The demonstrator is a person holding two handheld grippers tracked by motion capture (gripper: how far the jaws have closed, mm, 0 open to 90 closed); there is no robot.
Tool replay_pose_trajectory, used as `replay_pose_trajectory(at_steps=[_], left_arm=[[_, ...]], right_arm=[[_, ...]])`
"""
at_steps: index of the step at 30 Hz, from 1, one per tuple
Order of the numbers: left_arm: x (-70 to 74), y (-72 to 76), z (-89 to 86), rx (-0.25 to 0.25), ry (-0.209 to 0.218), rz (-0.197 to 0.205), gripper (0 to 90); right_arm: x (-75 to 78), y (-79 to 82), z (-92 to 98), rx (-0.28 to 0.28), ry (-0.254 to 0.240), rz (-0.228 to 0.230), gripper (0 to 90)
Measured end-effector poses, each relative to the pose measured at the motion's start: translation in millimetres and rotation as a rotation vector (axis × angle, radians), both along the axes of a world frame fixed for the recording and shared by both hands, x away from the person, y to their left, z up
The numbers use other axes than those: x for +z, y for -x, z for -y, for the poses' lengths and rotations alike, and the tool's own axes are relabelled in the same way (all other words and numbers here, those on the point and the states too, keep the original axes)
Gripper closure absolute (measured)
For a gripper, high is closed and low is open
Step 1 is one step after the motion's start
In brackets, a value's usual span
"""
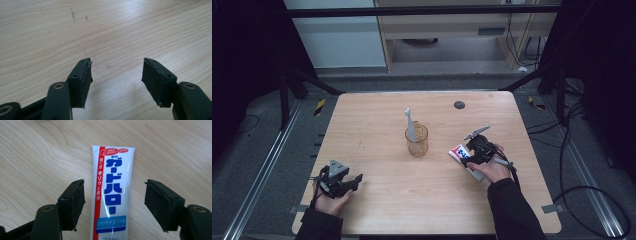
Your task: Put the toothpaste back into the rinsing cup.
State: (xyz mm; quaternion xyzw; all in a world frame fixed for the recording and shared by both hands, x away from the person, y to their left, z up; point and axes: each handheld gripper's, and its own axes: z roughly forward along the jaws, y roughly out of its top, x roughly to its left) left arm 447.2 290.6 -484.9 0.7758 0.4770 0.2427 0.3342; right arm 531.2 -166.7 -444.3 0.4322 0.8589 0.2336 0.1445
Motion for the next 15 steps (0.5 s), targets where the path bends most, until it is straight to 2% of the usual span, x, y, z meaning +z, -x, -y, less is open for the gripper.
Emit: replay_pose_trajectory(at_steps=[5, 10, 15], left_arm=[[-0.8, -0.1, 1.0, -0.006, -0.004, -0.006, 39.6], [-0.8, 0.6, 0.7, -0.009, -0.008, -0.005, 39.3], [-1.2, 0.5, 0.8, -0.01, -0.01, -0.008, 39.2]], right_arm=[[-4.3, -2.3, 1.4, 0.001, 0.014, -0.022, 32.3], [-10.7, -4.0, 0.3, -0.001, 0.027, -0.073, 31.6], [-14.1, -6.2, -0.4, 0.008, 0.036, -0.096, 31.8]])
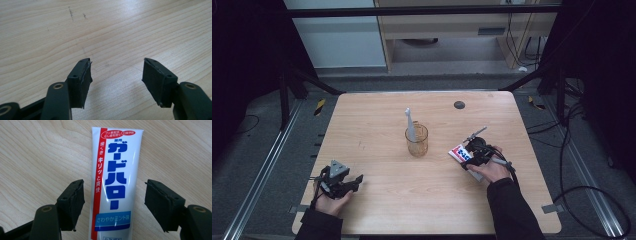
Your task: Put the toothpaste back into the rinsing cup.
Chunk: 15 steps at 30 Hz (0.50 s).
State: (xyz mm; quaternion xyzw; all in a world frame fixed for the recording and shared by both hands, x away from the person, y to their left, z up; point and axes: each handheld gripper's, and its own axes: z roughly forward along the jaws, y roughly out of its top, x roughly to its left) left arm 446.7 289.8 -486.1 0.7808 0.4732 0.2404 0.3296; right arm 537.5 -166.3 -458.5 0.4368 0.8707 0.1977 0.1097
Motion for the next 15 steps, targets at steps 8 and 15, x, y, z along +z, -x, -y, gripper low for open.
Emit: replay_pose_trajectory(at_steps=[8, 15], left_arm=[[-0.9, -0.5, 0.4, -0.001, -0.002, -0.006, 39.1], [-1.4, -0.6, 0.7, -0.003, -0.003, -0.009, 39.1]], right_arm=[[-4.6, -3.6, 0.0, 0.0, -0.001, -0.024, 33.5], [-9.9, -7.0, -0.8, 0.003, -0.005, -0.063, 36.7]])
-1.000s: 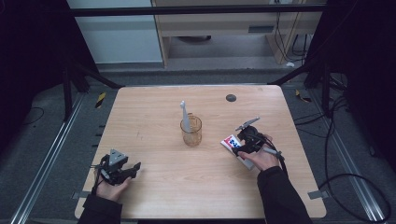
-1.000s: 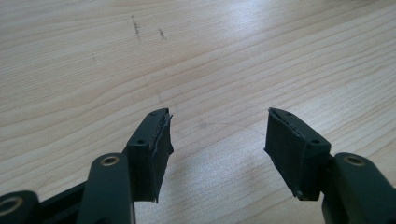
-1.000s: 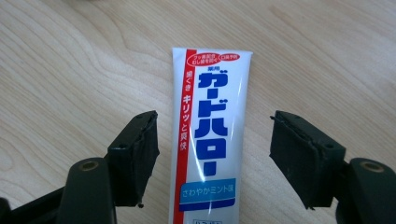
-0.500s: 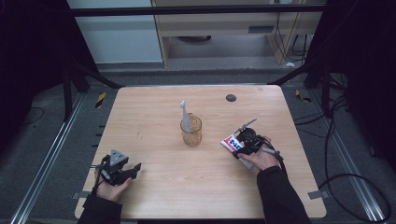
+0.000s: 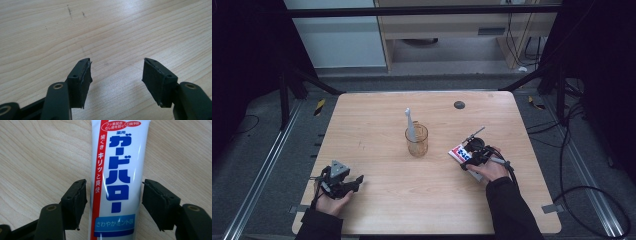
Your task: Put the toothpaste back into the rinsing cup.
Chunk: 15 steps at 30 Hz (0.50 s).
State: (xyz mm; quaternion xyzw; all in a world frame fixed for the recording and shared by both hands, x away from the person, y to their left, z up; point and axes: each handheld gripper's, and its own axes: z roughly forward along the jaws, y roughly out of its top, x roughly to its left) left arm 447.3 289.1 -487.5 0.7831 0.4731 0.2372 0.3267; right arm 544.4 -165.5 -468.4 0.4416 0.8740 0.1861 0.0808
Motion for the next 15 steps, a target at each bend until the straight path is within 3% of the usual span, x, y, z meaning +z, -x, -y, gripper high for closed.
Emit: replay_pose_trajectory(at_steps=[12, 15], left_arm=[[-0.4, -0.3, 0.5, -0.003, -0.004, -0.004, 39.1], [-0.5, -0.2, 0.6, -0.003, -0.005, -0.005, 39.1]], right_arm=[[-3.5, -3.1, 0.2, -0.018, 0.006, -0.04, 45.6], [-2.0, -2.3, 0.2, -0.013, 0.011, -0.035, 53.3]])
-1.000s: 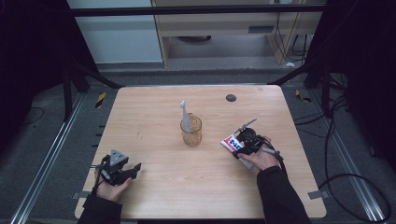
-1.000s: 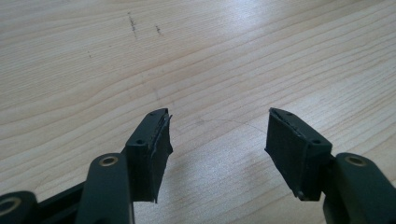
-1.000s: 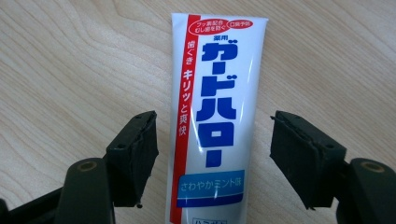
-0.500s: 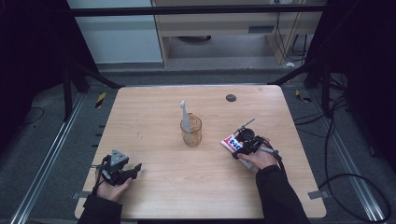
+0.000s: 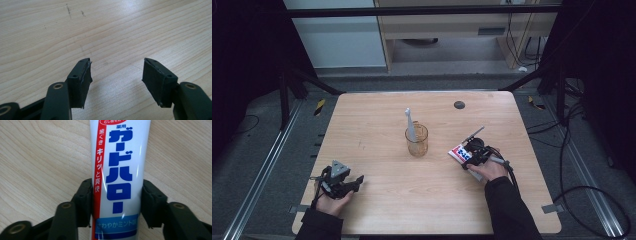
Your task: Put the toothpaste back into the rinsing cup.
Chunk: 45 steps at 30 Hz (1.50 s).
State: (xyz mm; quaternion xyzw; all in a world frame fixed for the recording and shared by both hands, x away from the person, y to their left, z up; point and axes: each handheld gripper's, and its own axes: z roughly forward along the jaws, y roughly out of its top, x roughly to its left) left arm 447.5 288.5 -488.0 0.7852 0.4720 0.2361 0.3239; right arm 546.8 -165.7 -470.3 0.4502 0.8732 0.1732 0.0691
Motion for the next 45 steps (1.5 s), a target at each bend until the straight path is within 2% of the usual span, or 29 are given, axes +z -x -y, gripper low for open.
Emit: replay_pose_trajectory(at_steps=[3, 8, 12, 16, 20, 23, 27, 39, 45], left_arm=[[-0.3, -0.4, 0.0, 0.0, 0.001, -0.002, 39.1], [-0.3, -0.3, 0.0, 0.0, 0.0, -0.001, 39.1], [-0.6, -0.6, 0.1, -0.001, 0.0, -0.003, 39.1], [-0.2, -0.2, 0.3, -0.001, -0.001, -0.001, 39.0], [-0.4, -0.3, 0.4, -0.001, -0.001, -0.002, 39.0], [-0.2, -0.3, 0.5, -0.001, -0.001, -0.001, 39.1], [0.0, 0.0, 0.5, 0.001, 0.003, 0.002, 38.9], [0.4, 0.1, 0.2, 0.005, 0.007, 0.007, 38.8], [0.7, 0.1, 0.2, 0.006, 0.009, 0.012, 38.8]], right_arm=[[3.2, 1.6, 1.3, -0.002, -0.015, 0.009, 61.0], [6.5, 4.1, 2.6, 0.002, -0.001, 0.033, 65.2], [13.5, 9.1, 2.4, 0.01, -0.043, 0.059, 66.2], [23.9, 14.6, 2.7, 0.006, -0.108, 0.093, 66.6], [32.9, 18.7, 5.3, 0.001, -0.185, 0.155, 66.7], [39.8, 21.9, 6.7, -0.01, -0.243, 0.219, 66.6], [49.5, 25.6, 6.1, -0.027, -0.291, 0.319, 66.7], [71.2, 29.5, -1.2, -0.111, -0.464, 0.557, 67.1], [78.5, 29.4, -8.1, -0.145, -0.54, 0.645, 67.3]])
